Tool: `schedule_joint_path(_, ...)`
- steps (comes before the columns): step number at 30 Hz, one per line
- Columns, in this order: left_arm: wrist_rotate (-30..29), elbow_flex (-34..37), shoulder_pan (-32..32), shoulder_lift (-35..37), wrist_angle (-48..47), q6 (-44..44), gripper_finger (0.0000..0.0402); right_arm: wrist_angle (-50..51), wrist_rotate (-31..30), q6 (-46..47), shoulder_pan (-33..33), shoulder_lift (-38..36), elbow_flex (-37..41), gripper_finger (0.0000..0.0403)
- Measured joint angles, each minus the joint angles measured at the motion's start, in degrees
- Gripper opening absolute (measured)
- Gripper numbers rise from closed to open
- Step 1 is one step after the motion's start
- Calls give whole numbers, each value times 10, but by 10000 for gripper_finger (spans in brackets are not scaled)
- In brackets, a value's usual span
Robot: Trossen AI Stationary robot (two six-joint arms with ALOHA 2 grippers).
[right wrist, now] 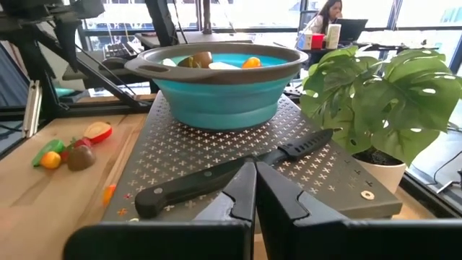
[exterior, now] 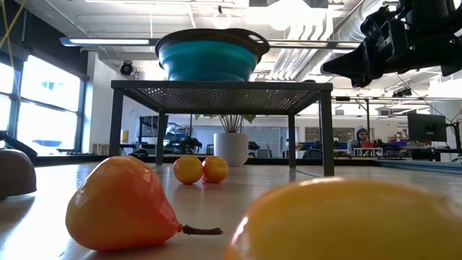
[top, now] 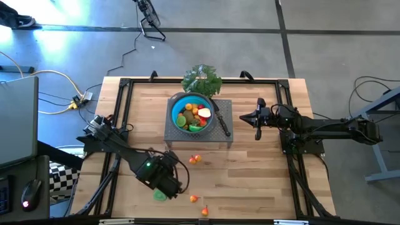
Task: Pick & Place Fruit
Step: Put the apple into the blue strainer bowl on the shelf
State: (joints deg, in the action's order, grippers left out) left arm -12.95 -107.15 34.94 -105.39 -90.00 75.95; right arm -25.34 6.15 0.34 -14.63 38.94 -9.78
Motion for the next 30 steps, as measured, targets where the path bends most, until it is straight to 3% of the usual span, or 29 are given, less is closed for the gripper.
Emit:
schedule_joint_path(5, -58, 10, 0, 5, 4, -54, 91, 7, 2, 1, 0, 0, 0, 2)
schedule_joint_path(13, -83, 169, 0, 35, 20, -68, 7, 8, 2, 0, 0, 0, 0, 2)
schedule_joint_path(21, -94, 267, 4, 104, 91, -99, 2, 7, -2, 16, 0, 0, 0, 2)
schedule_joint_path(30, -195, 404, 86, 257, 184, -34, 0, -3, -2, 31, 0, 0, 0, 2)
